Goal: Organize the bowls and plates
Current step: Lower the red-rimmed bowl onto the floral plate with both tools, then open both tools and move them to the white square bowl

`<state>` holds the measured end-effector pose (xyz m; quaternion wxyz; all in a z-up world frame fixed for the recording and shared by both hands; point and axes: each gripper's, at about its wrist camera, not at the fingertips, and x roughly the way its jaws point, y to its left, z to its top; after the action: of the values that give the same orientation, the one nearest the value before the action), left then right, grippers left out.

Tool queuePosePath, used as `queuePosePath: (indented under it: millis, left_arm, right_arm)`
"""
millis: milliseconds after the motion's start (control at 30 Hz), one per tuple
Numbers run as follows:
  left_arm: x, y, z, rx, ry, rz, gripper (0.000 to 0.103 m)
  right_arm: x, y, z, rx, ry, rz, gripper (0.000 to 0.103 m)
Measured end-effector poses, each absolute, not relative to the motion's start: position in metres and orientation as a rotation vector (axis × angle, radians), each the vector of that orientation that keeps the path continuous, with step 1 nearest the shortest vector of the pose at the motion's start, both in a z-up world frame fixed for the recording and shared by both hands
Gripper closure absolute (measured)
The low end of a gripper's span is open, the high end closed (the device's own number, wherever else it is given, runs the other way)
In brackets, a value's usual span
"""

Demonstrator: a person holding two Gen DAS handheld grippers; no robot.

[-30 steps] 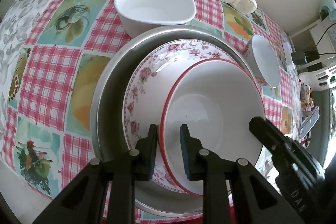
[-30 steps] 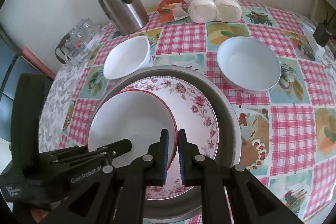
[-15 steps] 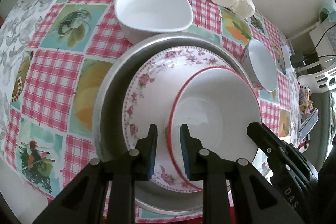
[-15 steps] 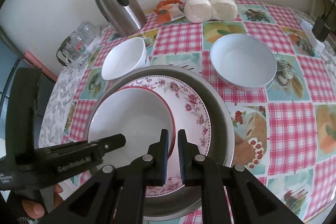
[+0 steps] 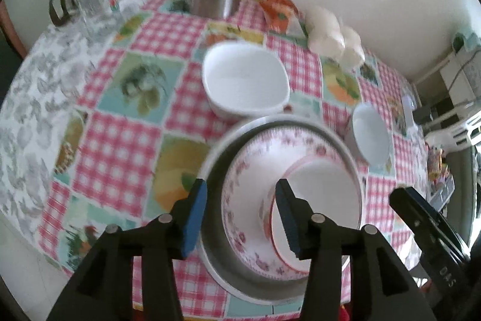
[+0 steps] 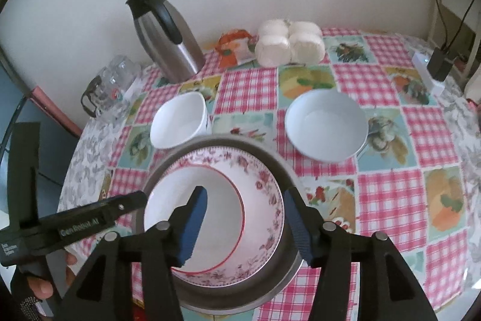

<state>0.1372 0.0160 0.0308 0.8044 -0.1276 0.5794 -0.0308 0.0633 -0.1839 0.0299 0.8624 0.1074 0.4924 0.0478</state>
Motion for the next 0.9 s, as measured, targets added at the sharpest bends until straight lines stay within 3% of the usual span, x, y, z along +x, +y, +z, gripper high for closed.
queuePosePath:
  millis: [267, 333, 433, 567, 733, 900]
  left_arm:
    - [0.166, 0.039, 0.07, -0.312, 1.134, 0.019, 0.031]
    - [0.173, 0.041, 0.074, -0.31, 1.11, 0.033, 0.029]
    - [0.184, 0.043, 0.074, -0.297, 1.094, 0.059, 0.028]
    - [0.198, 0.049, 0.076, -0.278, 1.038, 0.096, 0.015]
    - [0.218, 0.057, 0.067, -0.287, 1.011, 0.138, 0.014]
    - [0.236, 0.069, 0.062, -0.328, 0.995, 0.173, 0.014]
  right_arm:
    - [0.094, -0.168, 0.101, 0.142, 0.92, 0.098, 0.042]
    - [0.1, -0.163, 0.109, 0.121, 0.895, 0.096, 0.04]
    - [0.11, -0.155, 0.11, 0.093, 0.88, 0.101, 0.036]
    - [0.126, -0.157, 0.095, 0.136, 0.908, 0.098, 0.033]
    - [0.145, -0.164, 0.074, 0.167, 0.939, 0.066, 0.024]
    - [0.173, -0.167, 0.061, 0.196, 0.961, 0.045, 0.022]
